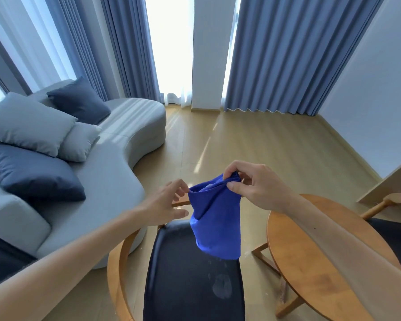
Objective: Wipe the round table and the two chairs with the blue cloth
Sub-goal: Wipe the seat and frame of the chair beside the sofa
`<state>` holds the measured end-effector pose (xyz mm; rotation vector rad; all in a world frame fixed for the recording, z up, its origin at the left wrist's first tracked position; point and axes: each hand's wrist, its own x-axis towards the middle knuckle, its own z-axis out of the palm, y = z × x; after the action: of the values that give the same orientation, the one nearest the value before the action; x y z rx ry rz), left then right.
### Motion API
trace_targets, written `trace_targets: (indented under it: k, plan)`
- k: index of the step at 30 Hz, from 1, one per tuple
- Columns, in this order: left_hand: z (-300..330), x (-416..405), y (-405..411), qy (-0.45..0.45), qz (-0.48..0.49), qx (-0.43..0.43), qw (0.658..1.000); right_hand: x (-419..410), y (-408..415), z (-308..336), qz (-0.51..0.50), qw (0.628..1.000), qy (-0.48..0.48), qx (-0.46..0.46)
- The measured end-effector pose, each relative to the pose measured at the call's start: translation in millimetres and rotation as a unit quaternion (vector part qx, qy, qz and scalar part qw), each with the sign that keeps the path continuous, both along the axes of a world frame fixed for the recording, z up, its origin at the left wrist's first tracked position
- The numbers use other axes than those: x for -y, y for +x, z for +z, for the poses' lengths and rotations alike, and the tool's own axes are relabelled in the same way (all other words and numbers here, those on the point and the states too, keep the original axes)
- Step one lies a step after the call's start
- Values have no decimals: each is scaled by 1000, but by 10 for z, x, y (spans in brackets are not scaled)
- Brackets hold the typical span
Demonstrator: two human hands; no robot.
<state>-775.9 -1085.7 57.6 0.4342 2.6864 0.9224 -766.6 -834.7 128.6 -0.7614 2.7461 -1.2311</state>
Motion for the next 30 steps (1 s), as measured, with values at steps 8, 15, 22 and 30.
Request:
trace_targets:
  k: [8,15,22,30]
  plan:
    - [-222,-148,-47,130,-9,94,987,-116,31,52,20,1000,-5,18]
    - [-49,-181,-72,127,-15,-3,992,-321,3,-12,-17,999,22,-17]
    - [495,-103,-244,39,-34,-150,987,-415,-93,-151,-76,993,67,-66]
    - [649,-67,-231,82,-41,-121,988,-407,-173,-141,-70,985,122,-105]
